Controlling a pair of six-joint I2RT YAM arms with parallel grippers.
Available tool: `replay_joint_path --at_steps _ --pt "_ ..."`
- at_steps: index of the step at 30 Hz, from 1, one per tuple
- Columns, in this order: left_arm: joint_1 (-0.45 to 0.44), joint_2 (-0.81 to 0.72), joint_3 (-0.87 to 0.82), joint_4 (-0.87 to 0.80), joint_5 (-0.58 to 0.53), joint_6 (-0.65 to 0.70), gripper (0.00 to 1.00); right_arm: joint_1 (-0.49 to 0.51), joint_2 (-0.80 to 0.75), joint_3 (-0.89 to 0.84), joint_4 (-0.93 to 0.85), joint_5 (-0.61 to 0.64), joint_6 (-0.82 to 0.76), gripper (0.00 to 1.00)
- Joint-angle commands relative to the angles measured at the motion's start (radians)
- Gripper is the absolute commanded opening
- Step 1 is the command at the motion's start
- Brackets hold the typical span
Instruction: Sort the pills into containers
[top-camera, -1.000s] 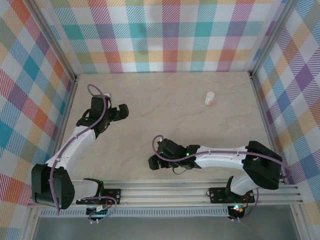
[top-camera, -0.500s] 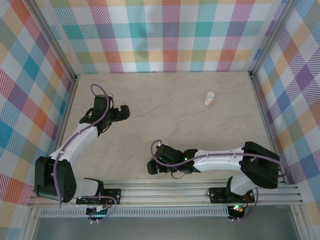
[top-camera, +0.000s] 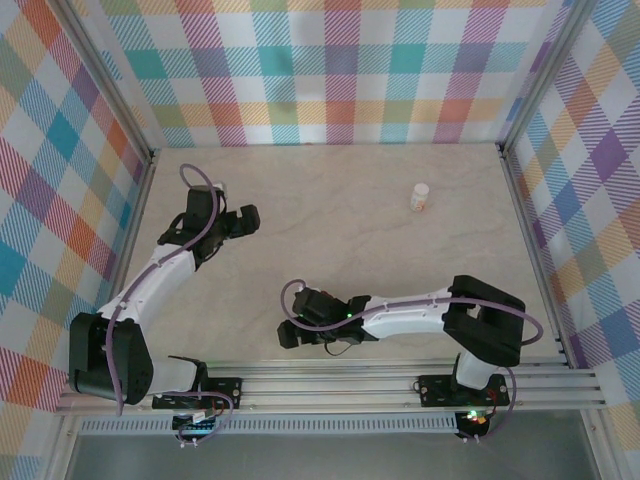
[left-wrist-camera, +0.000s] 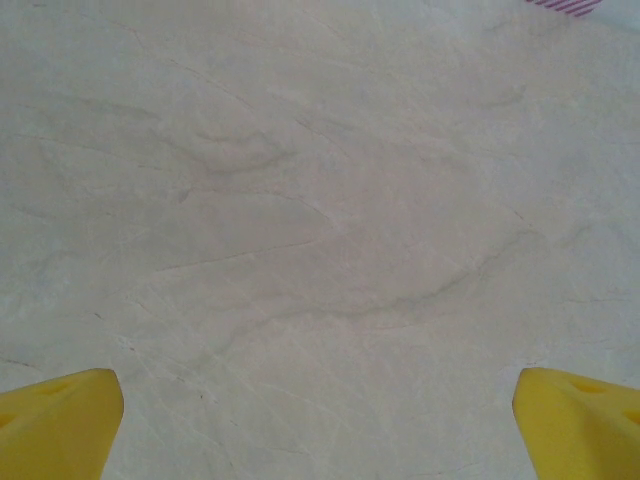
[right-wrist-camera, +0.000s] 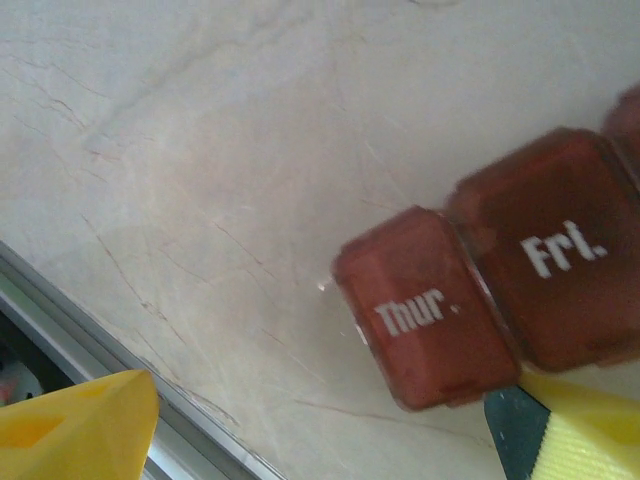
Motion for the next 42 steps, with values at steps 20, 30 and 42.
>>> replay_joint_path --at_steps 20,30,42 --pt "0.008 -0.027 0.037 -0.004 -0.018 0.001 1.0 -0.067 0.153 0.265 0.011 -0.036 -0.094 0.89" --pt "0.021 0.034 0.067 -0.041 -0.016 -0.017 1.0 -0.152 -0.067 0.177 -0.068 -0.011 -0.197 0.91" --pt "0.024 0.046 0.06 -0.04 0.04 -0.041 1.0 -0.336 0.054 0.243 -0.148 -0.123 -0.31 0.89"
